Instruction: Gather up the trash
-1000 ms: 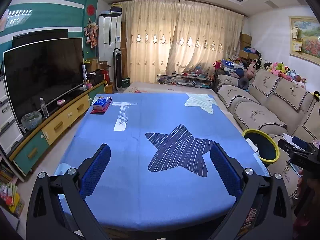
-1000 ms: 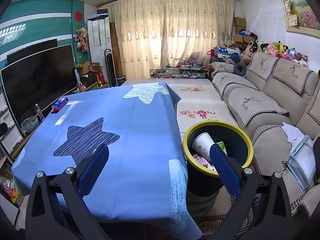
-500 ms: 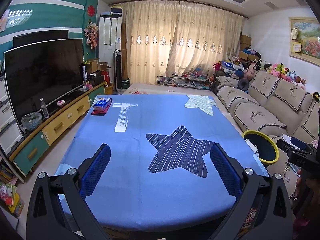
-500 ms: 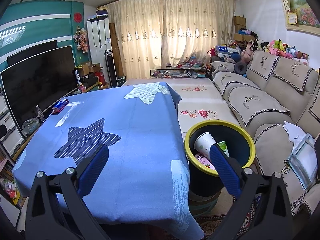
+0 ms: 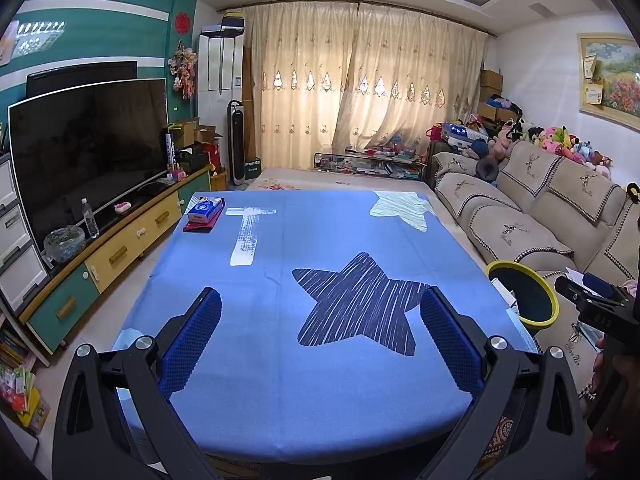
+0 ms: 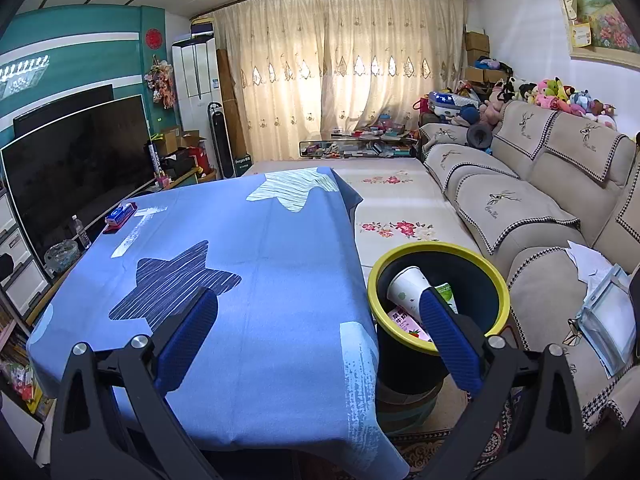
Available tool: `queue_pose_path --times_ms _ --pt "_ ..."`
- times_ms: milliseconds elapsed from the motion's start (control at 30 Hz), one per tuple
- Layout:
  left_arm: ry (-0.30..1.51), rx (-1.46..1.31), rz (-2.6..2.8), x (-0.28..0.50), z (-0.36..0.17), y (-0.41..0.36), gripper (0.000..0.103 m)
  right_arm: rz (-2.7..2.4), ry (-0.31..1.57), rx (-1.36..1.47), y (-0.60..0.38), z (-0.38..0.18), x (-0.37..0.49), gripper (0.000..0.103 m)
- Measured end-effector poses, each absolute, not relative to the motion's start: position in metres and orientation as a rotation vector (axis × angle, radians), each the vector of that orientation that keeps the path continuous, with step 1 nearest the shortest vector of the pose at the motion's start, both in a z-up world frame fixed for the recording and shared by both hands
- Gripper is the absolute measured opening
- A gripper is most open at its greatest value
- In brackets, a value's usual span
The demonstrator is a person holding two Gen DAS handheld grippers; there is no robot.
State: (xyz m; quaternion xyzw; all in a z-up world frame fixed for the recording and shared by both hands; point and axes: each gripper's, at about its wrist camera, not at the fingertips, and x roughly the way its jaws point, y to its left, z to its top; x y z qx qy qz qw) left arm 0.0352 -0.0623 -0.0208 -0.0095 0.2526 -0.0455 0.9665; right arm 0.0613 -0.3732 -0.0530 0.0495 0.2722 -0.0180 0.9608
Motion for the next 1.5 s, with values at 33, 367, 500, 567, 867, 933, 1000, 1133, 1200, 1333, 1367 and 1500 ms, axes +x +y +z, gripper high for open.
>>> queue_pose_path --times_ms 33,367,500,567,867,933,1000,1133,1200,1333,1367,1500 --pt "0.511 -0.022 -0.093 0.0352 -0.0209 -0.0622 0.098 -0.036 0.552 0.101 -0.3732 -0.053 0.0613 0.096" --pt "0.511 -0.023 -0.091 0.0345 -0.0219 -0.0629 0.098 -0.035 0.552 0.104 -0.3719 -0.0533 0.0622 0.096" --pt "0.512 -0.024 -0.09 0.0357 -0.0237 -0.0629 0.098 -0.033 0.553 0.104 -0.3718 -0.0534 0.0622 0.096" --pt "0.512 -0.023 -0.089 0.0355 -0.0234 -0.0627 0.098 -0.034 0.553 0.104 -0.3718 -0.0535 0.0622 0.096" --pt "0.509 -0.016 -0.097 0.0346 -0.0283 -0.0662 0.098 -0.033 0.554 0.104 -0.3725 -0.0535 0.0612 0.096" --pt "0.507 -0.016 -0.097 0.034 -0.0284 -0.0673 0.098 -0.032 0.555 0.105 -0.3721 -0.0537 0.0617 0.096" --pt "0.505 -0.017 -0.098 0.0335 -0.0288 -0.0677 0.098 -0.03 0.557 0.106 -0.3718 -0.0548 0.0615 0.096" --pt "0.502 -0.017 -0.095 0.0339 -0.0274 -0.0675 0.098 -0.029 0.557 0.106 -0.3704 -0.0556 0.0619 0.096" --pt "0.503 -0.016 -0.094 0.0339 -0.0278 -0.0678 0.098 -0.028 0.556 0.106 -0.3701 -0.0558 0.0619 0.096" --pt "0.506 -0.017 -0.092 0.0339 -0.0283 -0.068 0.098 -0.028 0.558 0.107 -0.3695 -0.0564 0.0621 0.096" --pt "0.505 -0.016 -0.091 0.0338 -0.028 -0.068 0.098 -0.027 0.559 0.108 -0.369 -0.0567 0.0623 0.096" --pt "0.505 -0.02 -0.093 0.0346 -0.0268 -0.066 0.098 -0.027 0.559 0.109 -0.3687 -0.057 0.0629 0.096"
